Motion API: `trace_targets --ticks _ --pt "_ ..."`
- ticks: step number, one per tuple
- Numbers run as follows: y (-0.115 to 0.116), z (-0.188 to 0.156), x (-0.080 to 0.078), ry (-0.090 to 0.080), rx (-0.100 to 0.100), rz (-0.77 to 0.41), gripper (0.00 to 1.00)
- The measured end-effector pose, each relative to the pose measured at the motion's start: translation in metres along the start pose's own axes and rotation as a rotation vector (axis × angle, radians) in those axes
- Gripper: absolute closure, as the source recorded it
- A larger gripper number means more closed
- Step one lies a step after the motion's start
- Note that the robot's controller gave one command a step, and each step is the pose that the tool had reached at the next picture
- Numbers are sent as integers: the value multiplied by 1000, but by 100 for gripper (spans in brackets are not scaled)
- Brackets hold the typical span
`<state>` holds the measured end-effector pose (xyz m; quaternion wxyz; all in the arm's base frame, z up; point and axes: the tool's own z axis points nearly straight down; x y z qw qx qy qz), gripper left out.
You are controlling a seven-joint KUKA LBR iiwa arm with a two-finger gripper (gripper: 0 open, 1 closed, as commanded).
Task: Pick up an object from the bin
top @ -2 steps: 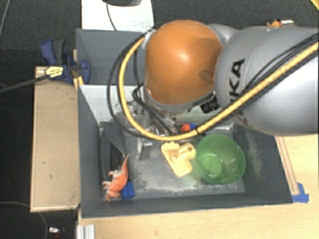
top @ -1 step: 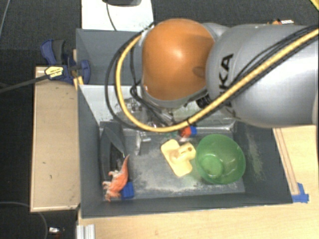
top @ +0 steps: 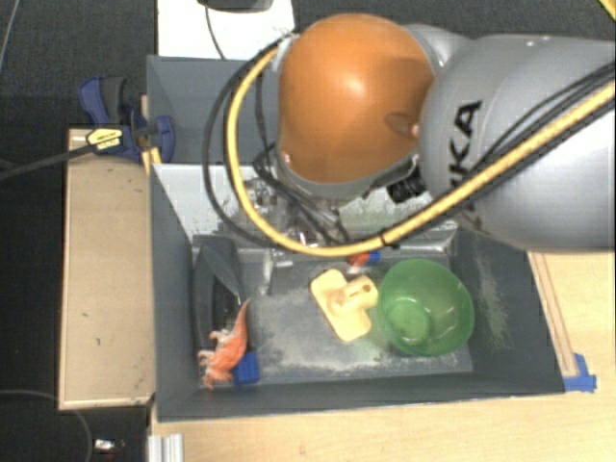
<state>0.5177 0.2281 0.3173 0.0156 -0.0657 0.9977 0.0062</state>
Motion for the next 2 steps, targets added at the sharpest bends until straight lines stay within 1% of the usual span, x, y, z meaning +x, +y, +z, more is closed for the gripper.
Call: trace_targets --ticks 1,2 --pt "0 -22 2 -3 0 0 0" --pt "4 -41 -2 -10 -3 -15 100"
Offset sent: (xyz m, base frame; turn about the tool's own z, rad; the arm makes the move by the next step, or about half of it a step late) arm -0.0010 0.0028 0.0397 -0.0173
